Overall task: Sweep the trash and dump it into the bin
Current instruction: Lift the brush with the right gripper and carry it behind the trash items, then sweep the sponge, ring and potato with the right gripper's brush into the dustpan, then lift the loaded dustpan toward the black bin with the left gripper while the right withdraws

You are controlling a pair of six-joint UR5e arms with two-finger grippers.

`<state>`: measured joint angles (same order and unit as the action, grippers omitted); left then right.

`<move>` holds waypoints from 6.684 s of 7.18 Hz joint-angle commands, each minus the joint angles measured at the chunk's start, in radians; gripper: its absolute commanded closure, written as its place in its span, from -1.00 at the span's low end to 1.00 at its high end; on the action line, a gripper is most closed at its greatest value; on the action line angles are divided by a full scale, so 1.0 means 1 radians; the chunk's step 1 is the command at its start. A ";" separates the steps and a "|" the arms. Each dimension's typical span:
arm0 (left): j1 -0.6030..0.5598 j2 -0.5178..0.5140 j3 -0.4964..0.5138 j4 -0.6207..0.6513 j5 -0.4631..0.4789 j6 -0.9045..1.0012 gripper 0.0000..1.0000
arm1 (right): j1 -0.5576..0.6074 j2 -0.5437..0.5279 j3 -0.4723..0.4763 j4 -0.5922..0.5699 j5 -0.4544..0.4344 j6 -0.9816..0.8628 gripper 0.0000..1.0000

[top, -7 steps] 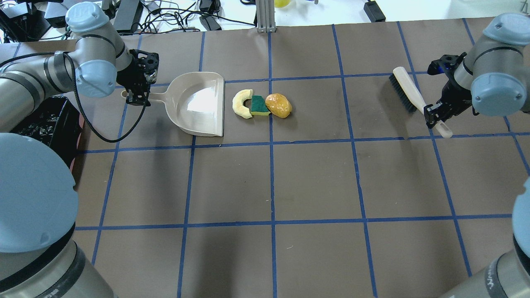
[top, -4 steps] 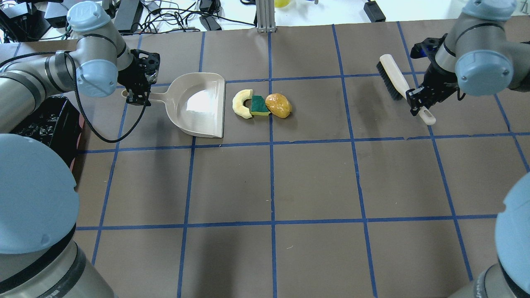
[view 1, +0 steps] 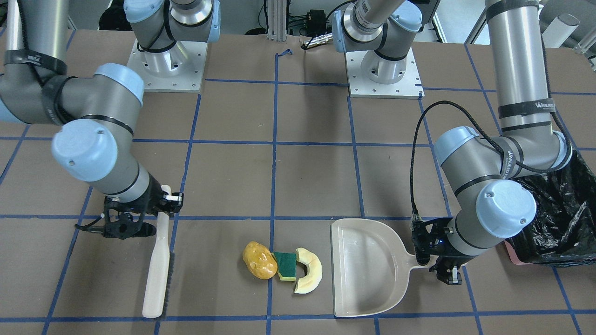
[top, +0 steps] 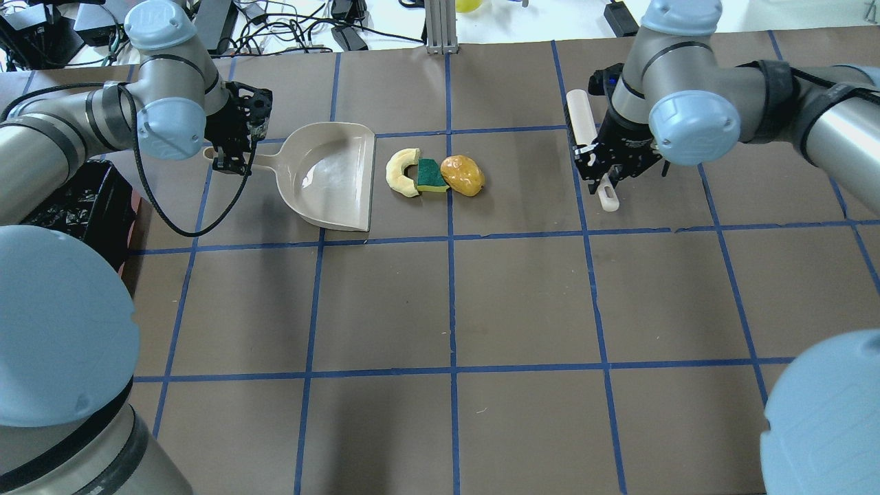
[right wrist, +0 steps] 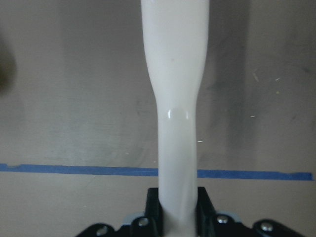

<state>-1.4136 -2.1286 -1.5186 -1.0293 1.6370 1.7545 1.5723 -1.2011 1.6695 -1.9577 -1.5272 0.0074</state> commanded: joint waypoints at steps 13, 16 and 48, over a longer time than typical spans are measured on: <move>-0.008 -0.004 0.001 0.000 0.021 -0.001 1.00 | 0.372 0.108 -0.083 -0.066 0.045 0.583 1.00; -0.008 -0.004 0.001 0.000 0.021 -0.001 1.00 | 0.455 0.213 -0.224 -0.066 0.045 0.687 1.00; 0.752 0.194 0.339 -0.770 -0.324 0.618 1.00 | -0.356 -0.051 0.111 -0.064 -0.076 -0.330 1.00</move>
<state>-0.7354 -1.9273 -1.2005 -1.8025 1.2815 2.3263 1.2220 -1.2675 1.7707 -2.0019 -1.6002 -0.3113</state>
